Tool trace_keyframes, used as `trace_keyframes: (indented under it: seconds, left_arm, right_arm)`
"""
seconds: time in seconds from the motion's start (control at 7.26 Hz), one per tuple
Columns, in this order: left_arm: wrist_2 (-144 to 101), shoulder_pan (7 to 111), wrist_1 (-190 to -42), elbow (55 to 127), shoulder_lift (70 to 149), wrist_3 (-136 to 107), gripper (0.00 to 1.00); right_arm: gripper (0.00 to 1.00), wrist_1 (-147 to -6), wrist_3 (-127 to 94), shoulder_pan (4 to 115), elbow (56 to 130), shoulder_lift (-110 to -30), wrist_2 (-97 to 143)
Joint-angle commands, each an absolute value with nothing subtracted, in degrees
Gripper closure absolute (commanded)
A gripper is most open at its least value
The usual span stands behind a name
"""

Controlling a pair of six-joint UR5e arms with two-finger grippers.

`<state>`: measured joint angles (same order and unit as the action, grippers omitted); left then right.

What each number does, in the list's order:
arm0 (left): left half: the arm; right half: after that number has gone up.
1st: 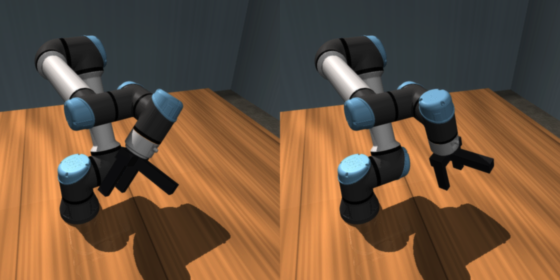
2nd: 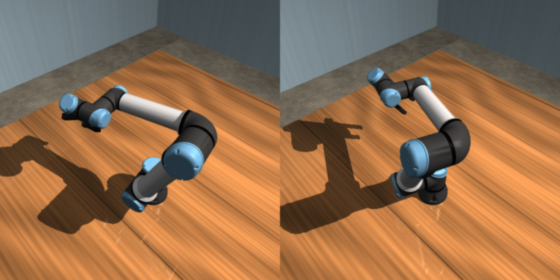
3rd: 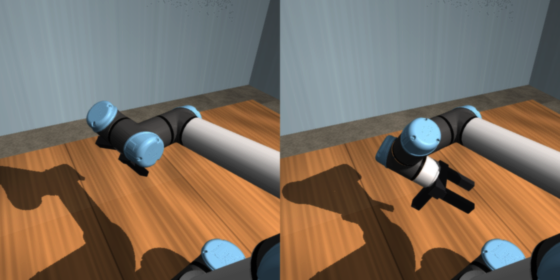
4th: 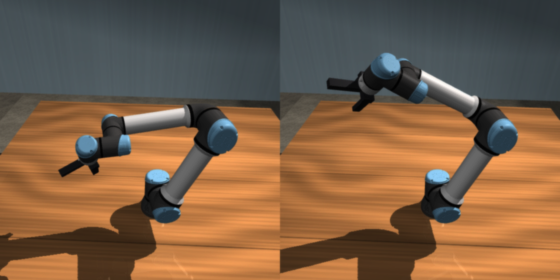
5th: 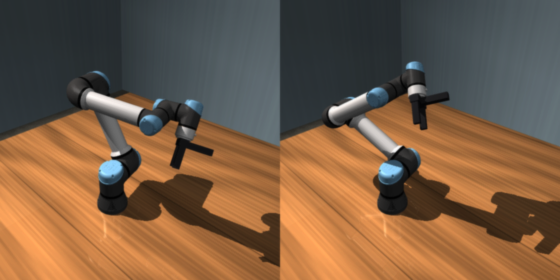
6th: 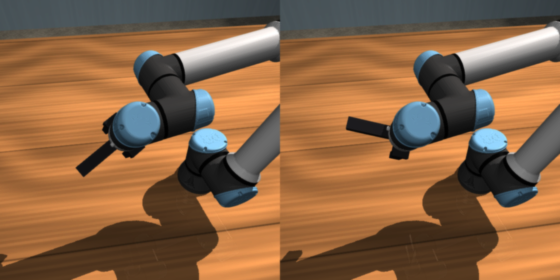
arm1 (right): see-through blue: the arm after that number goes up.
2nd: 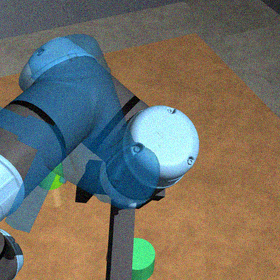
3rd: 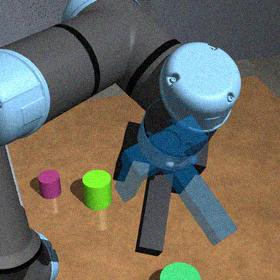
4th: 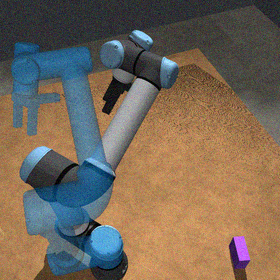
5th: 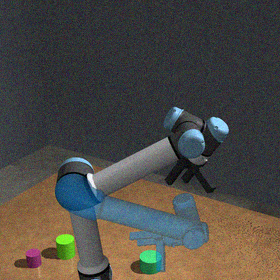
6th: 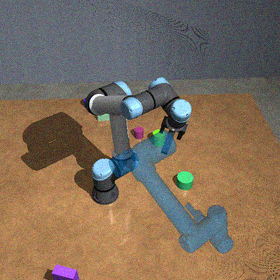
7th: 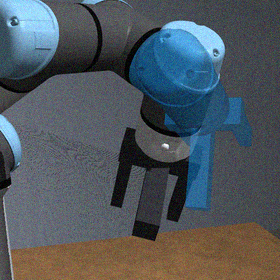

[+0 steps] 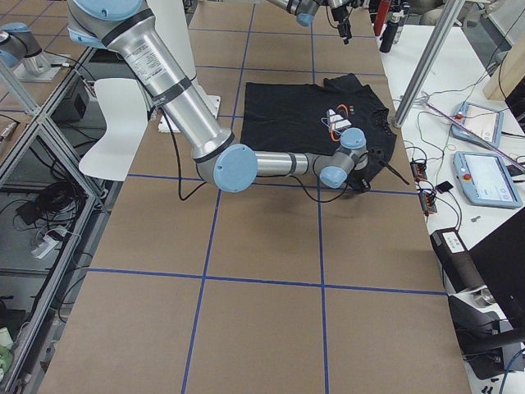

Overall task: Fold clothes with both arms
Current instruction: 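Move the right gripper toward the sleeve nearest it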

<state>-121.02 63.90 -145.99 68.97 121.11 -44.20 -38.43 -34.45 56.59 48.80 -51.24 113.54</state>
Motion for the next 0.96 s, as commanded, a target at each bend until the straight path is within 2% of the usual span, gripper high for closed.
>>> trace_keyframes:
  seconds: [0.0, 0.14, 0.28, 0.69, 0.83]
  left_arm:
    - [-121.03, 63.9, -145.99, 68.91, 121.11, -44.3, 0.01]
    - [-121.11, 63.9, -145.99, 68.99, 121.11, -44.3, 0.01]
    - [-121.11, 63.9, -145.9, 68.99, 121.2, -44.3, 0.01]
    - [-121.2, 63.9, -145.9, 68.99, 121.64, -45.44, 0.01]
    - [-121.2, 63.9, -145.9, 68.99, 121.64, -45.44, 0.01]
  right_arm:
    - [0.52, -38.41, -34.45, 56.6, 48.87, -51.33, 113.64]
    - [0.6, -38.41, -34.45, 56.6, 48.87, -51.33, 113.64]
    - [0.64, -38.41, -34.45, 56.6, 48.87, -51.42, 113.64]
    - [0.64, -38.41, -34.45, 56.6, 48.87, -51.59, 113.64]
    - [0.67, -38.41, -34.45, 56.6, 48.95, -51.59, 113.64]
